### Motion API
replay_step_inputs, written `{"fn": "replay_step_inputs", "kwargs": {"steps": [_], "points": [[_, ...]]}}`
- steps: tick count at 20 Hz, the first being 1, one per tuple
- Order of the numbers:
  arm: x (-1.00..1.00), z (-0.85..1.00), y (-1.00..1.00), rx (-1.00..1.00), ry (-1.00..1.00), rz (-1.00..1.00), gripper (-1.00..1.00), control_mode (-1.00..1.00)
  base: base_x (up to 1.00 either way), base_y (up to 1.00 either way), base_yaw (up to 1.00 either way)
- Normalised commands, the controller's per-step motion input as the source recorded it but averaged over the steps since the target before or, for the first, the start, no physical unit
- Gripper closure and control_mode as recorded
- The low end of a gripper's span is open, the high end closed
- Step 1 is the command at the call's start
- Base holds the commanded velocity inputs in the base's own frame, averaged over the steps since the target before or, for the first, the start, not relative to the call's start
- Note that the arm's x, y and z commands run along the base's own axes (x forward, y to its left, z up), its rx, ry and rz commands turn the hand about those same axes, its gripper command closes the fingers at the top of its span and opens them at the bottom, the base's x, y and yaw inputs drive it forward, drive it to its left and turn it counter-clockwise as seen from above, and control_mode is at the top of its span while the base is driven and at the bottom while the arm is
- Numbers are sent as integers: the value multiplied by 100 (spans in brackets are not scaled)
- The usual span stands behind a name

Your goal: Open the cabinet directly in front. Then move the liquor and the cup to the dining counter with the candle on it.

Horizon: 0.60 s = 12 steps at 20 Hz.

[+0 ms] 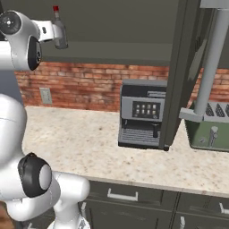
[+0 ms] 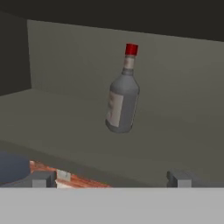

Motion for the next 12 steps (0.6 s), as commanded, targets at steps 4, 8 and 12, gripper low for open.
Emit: {"fn": "replay_step_inputs", "kwargs": {"steps": [4, 8, 12], "points": [[53, 0, 17, 0, 4, 0, -100, -100, 0, 0, 0], [53, 0, 18, 0, 1, 0, -100, -100, 0, 0, 0], [45, 0, 5, 0, 0, -1, -100, -100, 0, 0, 0]]}}
